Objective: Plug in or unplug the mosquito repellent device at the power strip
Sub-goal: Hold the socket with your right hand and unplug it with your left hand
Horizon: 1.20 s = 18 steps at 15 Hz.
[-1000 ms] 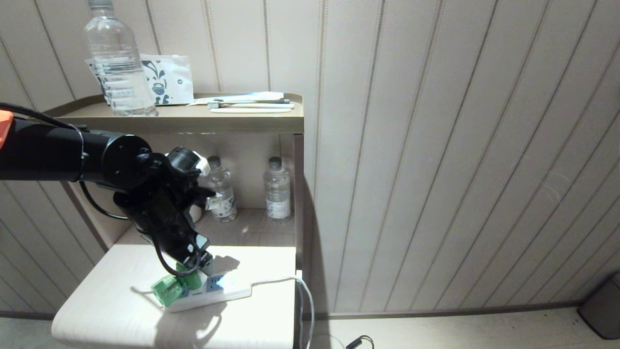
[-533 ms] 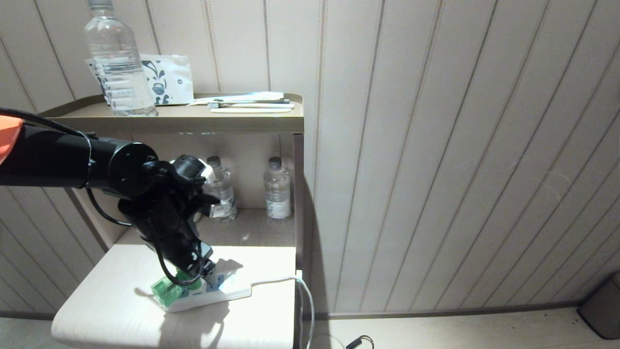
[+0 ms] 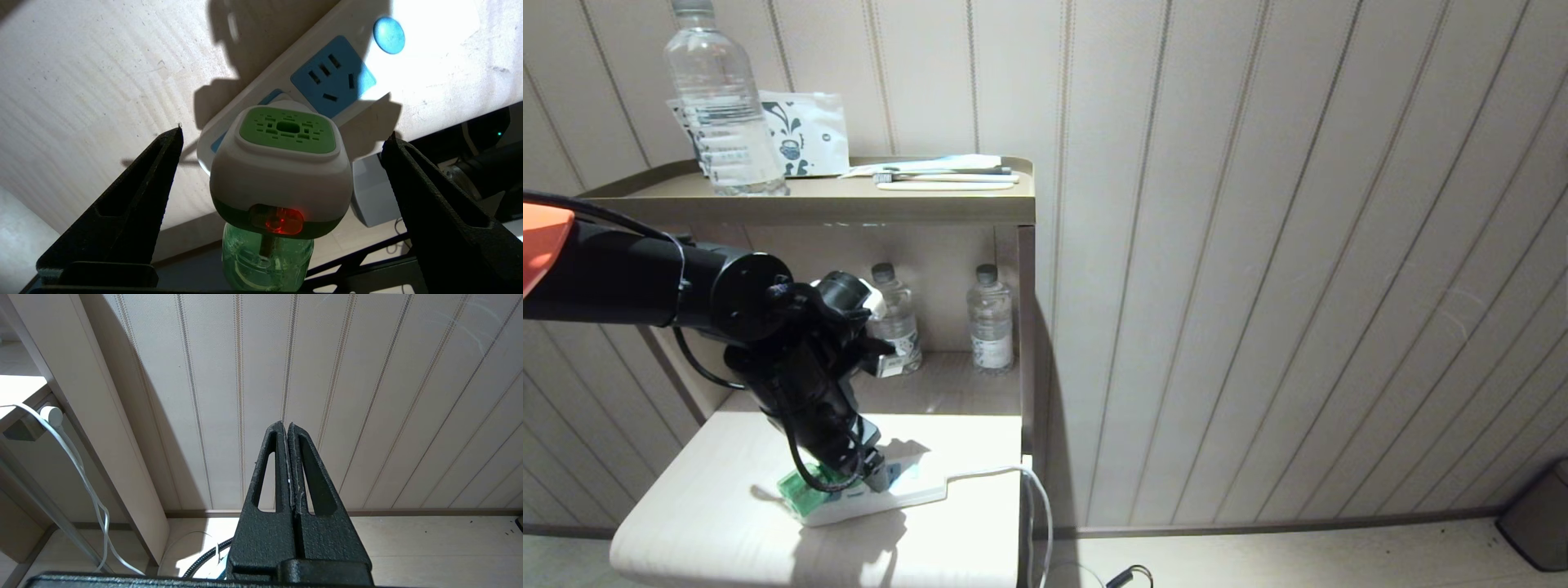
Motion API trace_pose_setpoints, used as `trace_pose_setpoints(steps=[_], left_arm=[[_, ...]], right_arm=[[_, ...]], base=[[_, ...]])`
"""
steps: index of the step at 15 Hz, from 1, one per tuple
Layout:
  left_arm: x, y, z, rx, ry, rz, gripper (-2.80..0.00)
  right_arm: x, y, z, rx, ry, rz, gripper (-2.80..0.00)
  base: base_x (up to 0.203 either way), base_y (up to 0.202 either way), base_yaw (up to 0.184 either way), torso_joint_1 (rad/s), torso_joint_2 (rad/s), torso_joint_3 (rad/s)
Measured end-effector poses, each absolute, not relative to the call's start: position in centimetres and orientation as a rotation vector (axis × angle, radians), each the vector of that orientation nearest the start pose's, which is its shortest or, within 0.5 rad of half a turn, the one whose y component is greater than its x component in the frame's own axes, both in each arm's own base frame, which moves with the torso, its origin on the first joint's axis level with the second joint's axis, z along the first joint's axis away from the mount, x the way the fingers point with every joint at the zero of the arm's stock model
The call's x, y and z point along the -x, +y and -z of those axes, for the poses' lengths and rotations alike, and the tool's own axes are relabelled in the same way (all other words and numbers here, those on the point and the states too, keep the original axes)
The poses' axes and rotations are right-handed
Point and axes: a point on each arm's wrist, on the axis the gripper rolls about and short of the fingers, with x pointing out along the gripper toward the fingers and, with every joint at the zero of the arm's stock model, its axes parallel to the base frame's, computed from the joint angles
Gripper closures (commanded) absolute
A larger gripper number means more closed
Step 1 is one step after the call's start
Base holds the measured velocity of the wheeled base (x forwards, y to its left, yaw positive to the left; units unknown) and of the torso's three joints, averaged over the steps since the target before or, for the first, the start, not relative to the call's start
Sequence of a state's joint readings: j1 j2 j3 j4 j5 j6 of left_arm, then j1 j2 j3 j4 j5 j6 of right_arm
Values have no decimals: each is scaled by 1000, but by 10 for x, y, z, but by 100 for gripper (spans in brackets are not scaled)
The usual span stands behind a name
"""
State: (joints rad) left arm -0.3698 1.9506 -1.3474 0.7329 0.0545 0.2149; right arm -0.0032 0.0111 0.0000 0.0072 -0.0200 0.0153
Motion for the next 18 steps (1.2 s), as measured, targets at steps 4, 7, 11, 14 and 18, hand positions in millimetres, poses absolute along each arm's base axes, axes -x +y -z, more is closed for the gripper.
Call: trace_pose_setpoints(steps=[4,7,11,14,18], left_arm=[[-304,-116,-142,-462,1261,406,0],[-302,-116,-140,-468,1270,405,0],[-300,-115,-138,-471,1280,406,0],[-299,-115,-140,-474,1285,408,0],[-298,-115,-142,-487,1278,424,0]], right_arm=[[22,0,-75,-15,18,23,0],[22,0,-75,-15,18,23,0],[22,0,-75,-15,18,23,0],[22,0,-75,-15,18,23,0],[22,0,-75,-15,18,23,0]], base=[[0,0,0,0,0,0],[0,0,0,0,0,0],[0,0,0,0,0,0],[0,0,0,0,0,0],[0,0,0,0,0,0]])
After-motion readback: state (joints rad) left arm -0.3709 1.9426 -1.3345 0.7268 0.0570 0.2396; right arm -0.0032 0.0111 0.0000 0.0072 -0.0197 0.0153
